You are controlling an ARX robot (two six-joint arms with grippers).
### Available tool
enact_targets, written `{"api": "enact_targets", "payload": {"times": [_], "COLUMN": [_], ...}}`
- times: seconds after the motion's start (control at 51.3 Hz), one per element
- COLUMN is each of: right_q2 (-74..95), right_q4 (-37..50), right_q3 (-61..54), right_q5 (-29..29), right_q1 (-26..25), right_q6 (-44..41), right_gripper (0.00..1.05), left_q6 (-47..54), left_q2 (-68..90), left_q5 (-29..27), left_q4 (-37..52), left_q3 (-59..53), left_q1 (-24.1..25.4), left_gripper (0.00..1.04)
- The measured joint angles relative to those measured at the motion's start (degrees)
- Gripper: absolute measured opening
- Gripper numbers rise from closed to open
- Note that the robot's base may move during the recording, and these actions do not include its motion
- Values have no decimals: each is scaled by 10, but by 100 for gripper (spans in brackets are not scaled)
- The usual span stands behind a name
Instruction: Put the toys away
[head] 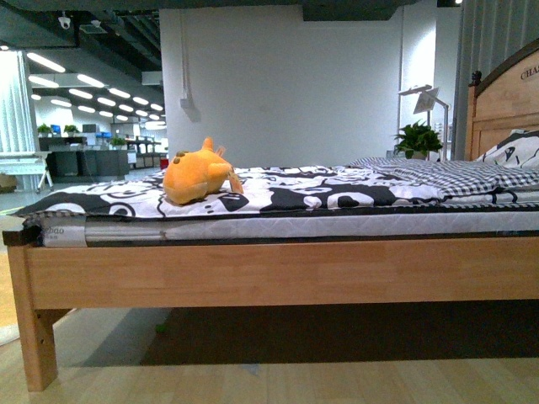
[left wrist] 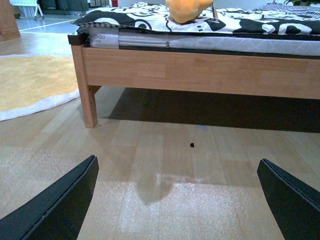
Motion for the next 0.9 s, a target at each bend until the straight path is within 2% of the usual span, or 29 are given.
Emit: {"api": "enact_targets", "payload": {"times": [0.897], "right_q2": [0], "right_q4": [0], "right_q3": [0], "right_q5": [-1], "right_q1": [0], "right_q6": [0], "right_gripper": [104], "left_q6": [0], "left_q2": [0], "left_q5": [0], "left_q4": [0], "left_q3": [0], "left_q1": [0], "left_gripper": [99]}}
